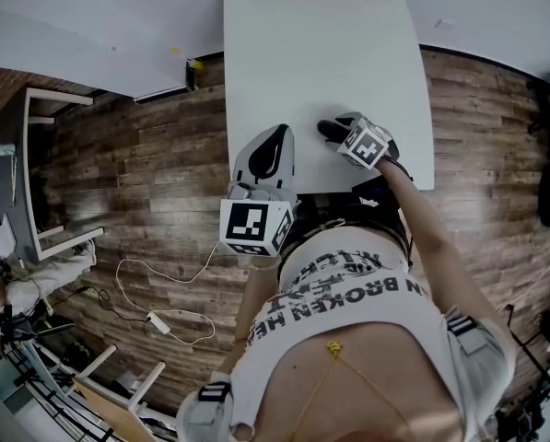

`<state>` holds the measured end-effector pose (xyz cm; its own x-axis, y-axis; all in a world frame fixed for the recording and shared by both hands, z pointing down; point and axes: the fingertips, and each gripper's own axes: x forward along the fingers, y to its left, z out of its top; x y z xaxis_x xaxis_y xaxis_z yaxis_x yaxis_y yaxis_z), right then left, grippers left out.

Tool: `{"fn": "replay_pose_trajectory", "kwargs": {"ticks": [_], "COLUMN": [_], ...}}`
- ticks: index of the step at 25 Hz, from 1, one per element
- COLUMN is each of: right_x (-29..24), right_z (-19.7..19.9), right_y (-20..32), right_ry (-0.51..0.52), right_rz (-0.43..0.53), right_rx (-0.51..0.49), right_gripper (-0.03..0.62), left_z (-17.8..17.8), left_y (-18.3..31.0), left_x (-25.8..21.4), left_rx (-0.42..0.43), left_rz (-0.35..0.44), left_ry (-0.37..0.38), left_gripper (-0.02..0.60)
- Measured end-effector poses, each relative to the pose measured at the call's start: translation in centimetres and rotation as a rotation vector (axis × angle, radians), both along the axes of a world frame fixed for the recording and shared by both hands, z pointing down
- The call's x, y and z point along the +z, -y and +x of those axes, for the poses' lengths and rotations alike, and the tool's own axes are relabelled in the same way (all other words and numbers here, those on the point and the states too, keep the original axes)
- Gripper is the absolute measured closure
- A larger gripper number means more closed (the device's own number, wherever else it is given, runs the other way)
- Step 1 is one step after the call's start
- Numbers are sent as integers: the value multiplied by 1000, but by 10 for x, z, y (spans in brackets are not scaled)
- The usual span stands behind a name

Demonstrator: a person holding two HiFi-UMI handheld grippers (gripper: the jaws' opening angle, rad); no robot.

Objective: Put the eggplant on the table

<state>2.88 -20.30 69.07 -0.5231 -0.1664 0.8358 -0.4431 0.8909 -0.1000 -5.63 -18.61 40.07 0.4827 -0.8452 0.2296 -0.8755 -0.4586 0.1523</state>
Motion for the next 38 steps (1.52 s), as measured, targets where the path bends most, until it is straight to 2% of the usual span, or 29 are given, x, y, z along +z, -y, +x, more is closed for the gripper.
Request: {"fn": "replay_pose_trajectory", "kwargs": {"ticks": [5,12,19,33,34,38], "right_x": [-17,-43,-59,-74,-78,-95], "right_z": [-1,-2,0,5,4,8], "right_y": [2,9,5,1,1,3], "right_ry": [51,92,92,98,105,130], "right_rz": [-6,25,25,48,56,108], "right_rx": [4,-40,-96,-112,-109,-89], "right_gripper": [350,349,349,352,356,462], "left_z": [2,6,8,16,16,19], "left_y": [3,7,11,15,15,15], "left_x": [-1,0,1,0,0,1], "left_rx": [7,20,28,49,50,57], "left_rz": [-1,-3,0,0,0,-4], "left_ry": [-1,-1,-3,1,2,2], "left_gripper": [575,575,575,575,575,575]}}
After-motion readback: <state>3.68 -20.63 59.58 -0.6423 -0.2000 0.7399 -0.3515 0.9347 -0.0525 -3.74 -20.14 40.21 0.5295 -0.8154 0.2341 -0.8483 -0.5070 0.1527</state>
